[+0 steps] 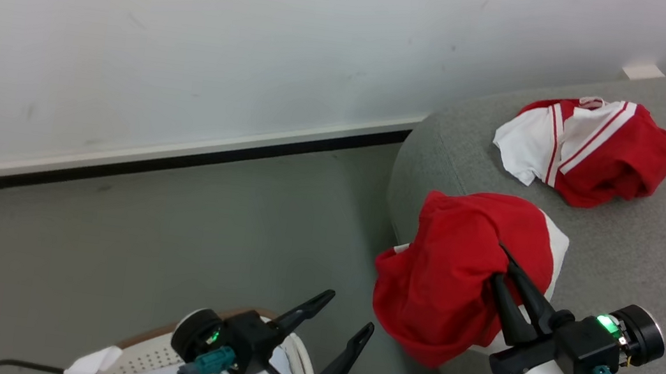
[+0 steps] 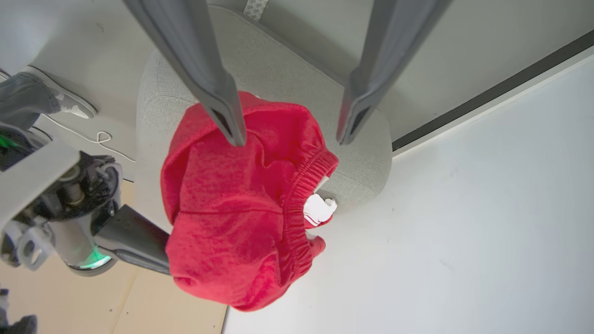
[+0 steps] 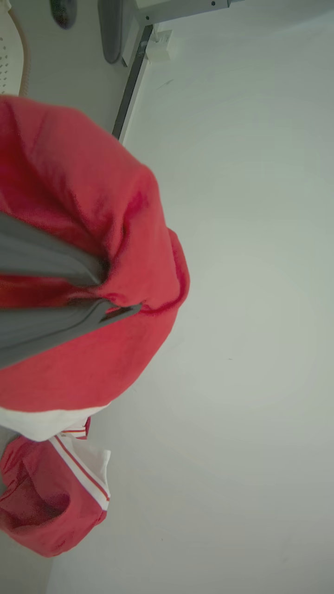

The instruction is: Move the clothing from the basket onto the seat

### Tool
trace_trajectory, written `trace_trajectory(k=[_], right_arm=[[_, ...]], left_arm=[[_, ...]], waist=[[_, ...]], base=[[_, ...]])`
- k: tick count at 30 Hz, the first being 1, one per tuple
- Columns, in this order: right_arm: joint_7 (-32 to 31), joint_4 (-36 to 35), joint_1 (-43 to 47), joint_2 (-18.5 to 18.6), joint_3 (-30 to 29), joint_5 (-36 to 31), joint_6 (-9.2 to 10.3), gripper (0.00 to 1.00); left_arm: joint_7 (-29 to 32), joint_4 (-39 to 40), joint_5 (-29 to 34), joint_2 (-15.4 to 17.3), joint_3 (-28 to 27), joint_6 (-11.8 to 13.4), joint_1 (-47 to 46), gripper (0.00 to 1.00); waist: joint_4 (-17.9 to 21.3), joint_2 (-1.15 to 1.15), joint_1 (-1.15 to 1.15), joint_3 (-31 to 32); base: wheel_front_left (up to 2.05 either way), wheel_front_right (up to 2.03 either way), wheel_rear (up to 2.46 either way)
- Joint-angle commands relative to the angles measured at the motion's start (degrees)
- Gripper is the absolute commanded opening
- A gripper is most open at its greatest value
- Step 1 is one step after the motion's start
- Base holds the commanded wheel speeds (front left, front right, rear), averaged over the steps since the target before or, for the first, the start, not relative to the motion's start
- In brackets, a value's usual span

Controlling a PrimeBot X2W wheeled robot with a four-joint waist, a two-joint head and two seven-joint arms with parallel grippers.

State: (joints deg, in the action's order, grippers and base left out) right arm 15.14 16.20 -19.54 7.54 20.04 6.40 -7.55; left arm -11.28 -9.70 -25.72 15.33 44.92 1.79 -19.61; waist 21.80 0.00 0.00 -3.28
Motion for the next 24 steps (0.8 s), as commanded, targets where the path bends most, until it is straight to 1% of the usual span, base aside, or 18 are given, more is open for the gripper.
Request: trace_trajectory(k=[1, 5, 9, 14, 17, 20, 24], right_arm=[[0.0, -0.6, 0.6, 0.0, -0.6, -0.3, 0.13, 0.00], [0.0, -2.9, 1.5, -1.3, -3.4, 0.8, 0.13, 0.00], [0.0, -4.7, 0.4, -2.7, -8.2, 2.8, 0.13, 0.00], [0.0, -5.4, -5.9, -3.6, -16.2, 5.3, 0.13, 0.00], [-1.1, -5.4, -12.7, -3.5, -21.6, 5.7, 0.13, 0.00], [-3.6, -5.7, -20.0, -2.0, -26.6, 4.7, 0.13, 0.00], [-8.5, -5.7, -30.3, 2.2, -32.1, 4.5, 0.13, 0.00]], left_arm=[[0.2, 0.1, 0.1, 0.2, -0.1, -0.2, -0.6, 1.00], [0.9, 1.2, 1.0, 1.1, 0.3, -0.7, -2.1, 1.00], [1.8, 2.6, 1.5, 2.3, 0.4, -1.5, -3.8, 1.00], [3.1, 5.3, 2.6, 5.2, -0.5, -2.2, -6.7, 1.00], [3.9, 7.4, 2.8, 7.4, -1.3, -2.7, -8.4, 1.00], [4.6, 9.4, 2.9, 9.4, -2.4, -3.1, -10.1, 1.00], [4.8, 11.6, 2.8, 11.5, -4.4, -2.7, -11.7, 1.00]], waist=[[2.2, 0.00, 0.00, -2.5], [2.2, 0.00, 0.00, -4.9], [0.7, 0.00, 0.00, -8.7], [-2.1, 0.00, 0.00, -16.1], [-3.7, 0.00, 0.00, -21.2], [-5.0, 0.00, 0.00, -26.0], [-6.6, 0.00, 0.00, -31.0]], base=[[0.00, 0.00, 0.00], [0.00, 0.00, 0.00], [0.00, 0.00, 0.00], [0.00, 0.00, 0.00], [0.00, 0.00, 0.00], [0.00, 0.00, 0.00], [0.00, 0.00, 0.00]])
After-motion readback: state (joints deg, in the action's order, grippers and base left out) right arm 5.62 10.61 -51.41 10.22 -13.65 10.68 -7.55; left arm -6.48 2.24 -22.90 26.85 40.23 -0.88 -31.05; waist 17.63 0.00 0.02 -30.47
